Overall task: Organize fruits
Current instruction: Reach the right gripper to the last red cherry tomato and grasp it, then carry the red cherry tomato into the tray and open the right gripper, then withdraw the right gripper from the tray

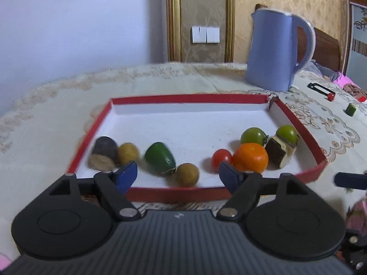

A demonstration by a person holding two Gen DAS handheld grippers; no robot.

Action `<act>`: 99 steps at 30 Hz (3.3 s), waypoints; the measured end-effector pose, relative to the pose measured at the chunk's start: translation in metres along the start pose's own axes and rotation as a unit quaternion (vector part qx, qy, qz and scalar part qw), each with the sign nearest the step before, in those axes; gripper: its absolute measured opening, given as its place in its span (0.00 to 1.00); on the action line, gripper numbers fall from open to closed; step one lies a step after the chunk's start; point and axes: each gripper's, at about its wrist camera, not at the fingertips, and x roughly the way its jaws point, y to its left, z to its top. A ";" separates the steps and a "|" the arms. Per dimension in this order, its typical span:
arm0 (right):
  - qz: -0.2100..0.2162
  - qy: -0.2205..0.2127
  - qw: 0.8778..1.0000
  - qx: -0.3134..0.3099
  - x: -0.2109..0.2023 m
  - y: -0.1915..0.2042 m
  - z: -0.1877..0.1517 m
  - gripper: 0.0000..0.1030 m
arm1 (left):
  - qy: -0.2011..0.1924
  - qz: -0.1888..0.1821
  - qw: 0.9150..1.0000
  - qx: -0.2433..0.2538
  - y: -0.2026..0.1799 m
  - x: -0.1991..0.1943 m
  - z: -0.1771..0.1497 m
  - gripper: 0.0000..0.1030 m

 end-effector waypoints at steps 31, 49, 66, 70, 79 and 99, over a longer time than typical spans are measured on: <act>0.029 0.027 0.996 -0.084 0.036 0.074 0.010 0.24 | 0.037 0.032 0.997 -0.054 0.046 -0.012 -0.043 0.95; -0.054 -0.003 0.998 -0.019 0.095 0.024 0.093 0.24 | 0.047 0.038 0.997 -0.041 0.042 -0.009 -0.044 1.00; -0.058 0.066 0.996 -0.007 0.159 0.027 0.097 0.24 | 0.047 0.038 0.997 -0.041 0.042 -0.009 -0.044 1.00; -0.071 0.069 0.995 -0.026 0.162 0.032 0.096 0.24 | 0.047 0.038 0.997 -0.041 0.042 -0.009 -0.044 1.00; -0.073 0.013 0.997 0.026 0.100 0.029 0.094 0.74 | 0.048 0.038 0.997 -0.041 0.042 -0.009 -0.043 1.00; -0.139 -0.007 0.988 0.070 0.002 0.020 0.009 0.86 | 0.019 0.029 0.999 -0.026 -0.026 -0.071 -0.039 1.00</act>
